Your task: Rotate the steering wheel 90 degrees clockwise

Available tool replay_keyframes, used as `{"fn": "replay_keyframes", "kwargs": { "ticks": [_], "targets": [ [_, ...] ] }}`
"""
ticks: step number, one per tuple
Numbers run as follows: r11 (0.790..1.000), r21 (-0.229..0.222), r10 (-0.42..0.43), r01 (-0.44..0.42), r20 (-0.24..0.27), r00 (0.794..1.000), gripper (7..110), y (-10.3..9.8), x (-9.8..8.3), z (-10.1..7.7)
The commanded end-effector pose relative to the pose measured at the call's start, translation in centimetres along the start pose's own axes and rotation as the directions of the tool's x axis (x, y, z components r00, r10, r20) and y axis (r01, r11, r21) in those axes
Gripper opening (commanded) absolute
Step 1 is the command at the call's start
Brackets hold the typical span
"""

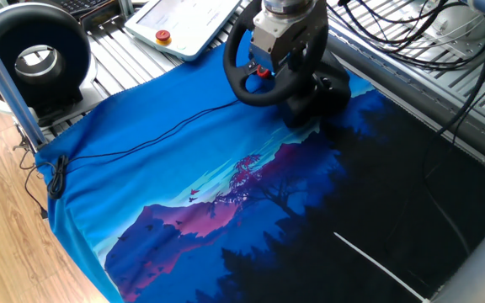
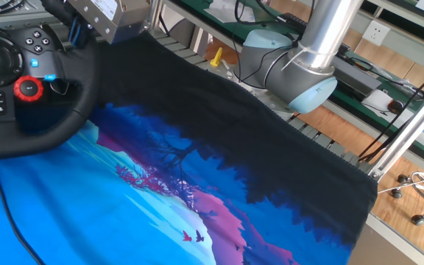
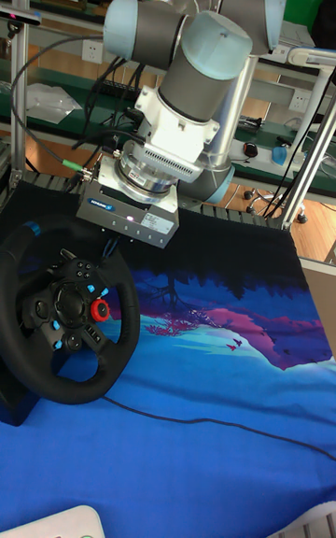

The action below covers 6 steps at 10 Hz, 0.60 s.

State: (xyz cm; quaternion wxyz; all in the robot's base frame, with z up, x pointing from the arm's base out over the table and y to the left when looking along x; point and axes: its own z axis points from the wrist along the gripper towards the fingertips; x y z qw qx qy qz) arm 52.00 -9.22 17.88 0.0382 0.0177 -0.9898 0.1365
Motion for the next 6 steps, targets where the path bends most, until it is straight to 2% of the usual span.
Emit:
{"fn": "replay_keyframes", "kwargs": {
  "ticks": [1,3,5,6],
  "targets": [
    [0.998,-0.060,0.024,-0.024,-0.011,1.000,7,1.2,0.4,-1.9],
    [0.999,-0.048,-0.003,0.006,0.063,0.998,7,0.6,-0.8,-3.6],
    [0.998,-0.056,-0.023,0.023,-0.002,1.000,7,-0.3,1.7,-4.1],
    [0.998,-0.048,-0.036,0.036,0.000,0.999,7,-1.2,2.0,-3.9]
  ]
}}
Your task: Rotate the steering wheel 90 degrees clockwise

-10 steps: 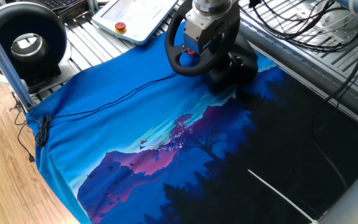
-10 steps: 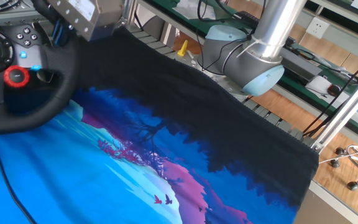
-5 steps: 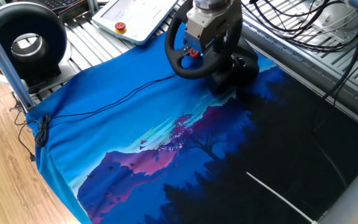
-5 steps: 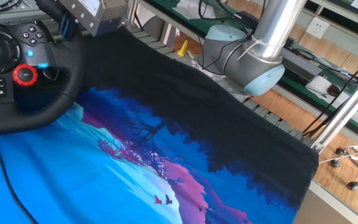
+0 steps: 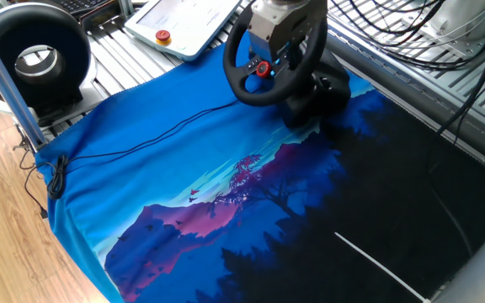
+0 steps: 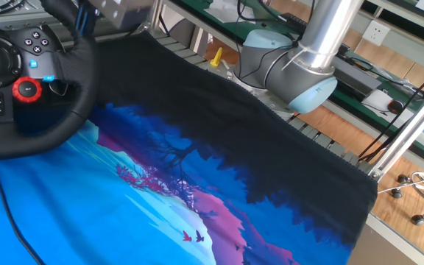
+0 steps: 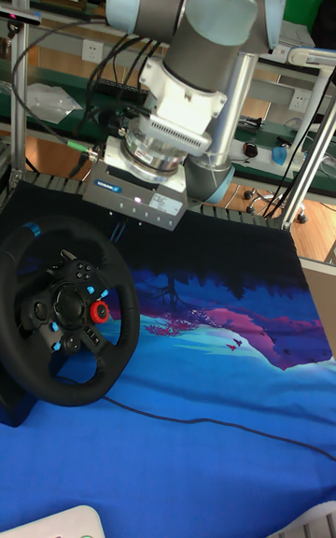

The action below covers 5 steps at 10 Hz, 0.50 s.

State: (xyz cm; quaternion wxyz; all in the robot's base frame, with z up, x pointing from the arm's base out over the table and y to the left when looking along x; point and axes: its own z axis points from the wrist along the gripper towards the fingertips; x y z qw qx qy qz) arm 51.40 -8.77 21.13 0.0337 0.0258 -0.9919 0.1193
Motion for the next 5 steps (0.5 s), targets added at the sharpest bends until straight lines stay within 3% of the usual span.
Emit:
{"fn": "replay_keyframes", "kwargs": {
  "ticks": [1,2,5],
  "targets": [
    [0.999,0.020,-0.033,0.033,-0.001,0.999,7,-2.0,1.2,-0.9],
    [0.996,0.069,-0.053,0.052,0.009,0.999,7,-3.5,1.3,-1.3],
    [0.995,0.082,-0.065,0.064,0.009,0.998,7,-4.2,1.7,-1.7]
  ]
}}
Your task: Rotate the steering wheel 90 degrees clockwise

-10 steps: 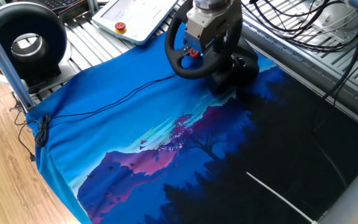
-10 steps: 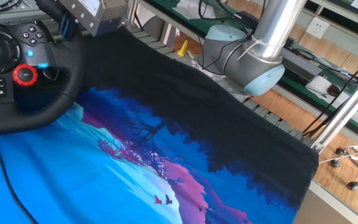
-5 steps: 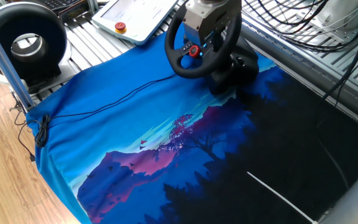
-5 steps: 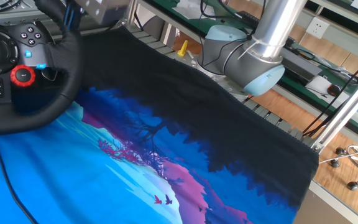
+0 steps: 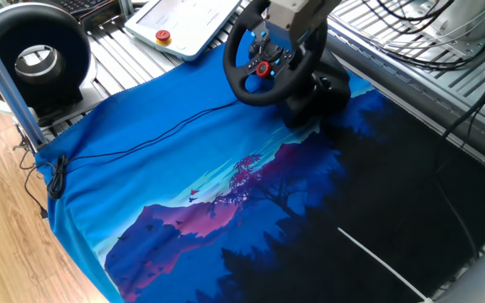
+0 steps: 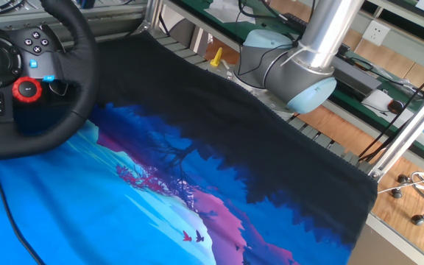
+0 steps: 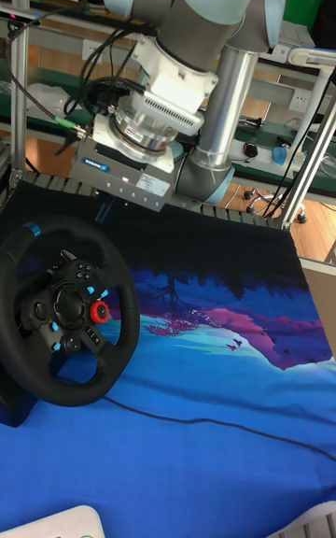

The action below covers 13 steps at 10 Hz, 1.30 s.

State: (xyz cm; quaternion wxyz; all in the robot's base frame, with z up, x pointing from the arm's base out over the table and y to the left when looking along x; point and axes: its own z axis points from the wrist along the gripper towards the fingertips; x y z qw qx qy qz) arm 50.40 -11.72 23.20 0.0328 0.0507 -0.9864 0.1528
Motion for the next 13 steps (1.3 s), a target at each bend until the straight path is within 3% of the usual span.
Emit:
{"fn": "replay_keyframes", "kwargs": {
  "ticks": [1,3,8,11,13],
  "targets": [
    [0.999,0.032,-0.028,0.027,0.024,0.999,7,-1.6,0.0,0.2],
    [0.996,0.081,-0.049,0.044,0.071,0.996,7,-2.9,-1.5,1.6],
    [0.999,0.050,-0.021,0.019,0.049,0.999,7,-1.4,-1.1,0.5],
    [1.000,0.017,-0.023,0.022,0.077,0.997,7,-0.7,-2.2,1.9],
    [1.000,0.026,0.001,-0.003,0.076,0.997,7,0.3,-2.9,2.2]
  ]
}}
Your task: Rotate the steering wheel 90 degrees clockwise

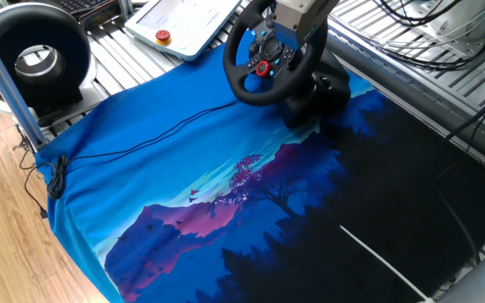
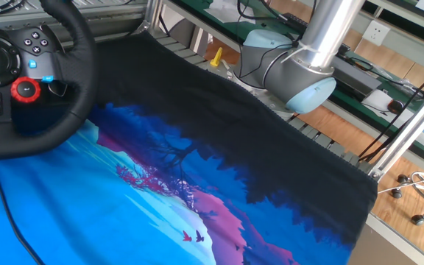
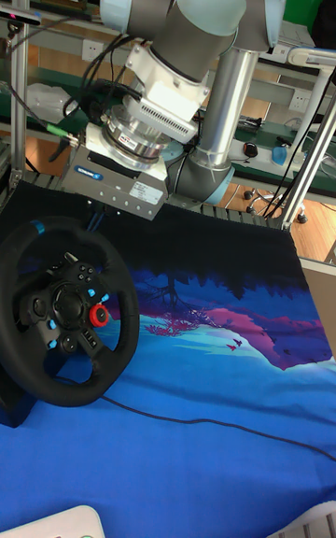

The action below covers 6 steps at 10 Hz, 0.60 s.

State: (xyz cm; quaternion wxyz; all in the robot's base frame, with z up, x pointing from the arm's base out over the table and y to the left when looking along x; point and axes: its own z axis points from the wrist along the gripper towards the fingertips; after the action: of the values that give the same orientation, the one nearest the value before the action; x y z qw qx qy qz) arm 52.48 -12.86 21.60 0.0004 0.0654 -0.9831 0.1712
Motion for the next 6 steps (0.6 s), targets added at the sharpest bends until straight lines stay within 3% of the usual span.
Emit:
{"fn": "replay_keyframes", "kwargs": {
  "ticks": [1,5,6],
  "targets": [
    [0.999,-0.032,0.041,-0.041,-0.002,0.999,7,2.2,-0.9,0.3],
    [0.990,-0.117,0.074,-0.073,0.009,0.997,7,4.9,-2.0,1.4],
    [0.988,-0.145,0.064,-0.061,0.015,0.998,7,5.0,-2.0,0.7]
  ]
}}
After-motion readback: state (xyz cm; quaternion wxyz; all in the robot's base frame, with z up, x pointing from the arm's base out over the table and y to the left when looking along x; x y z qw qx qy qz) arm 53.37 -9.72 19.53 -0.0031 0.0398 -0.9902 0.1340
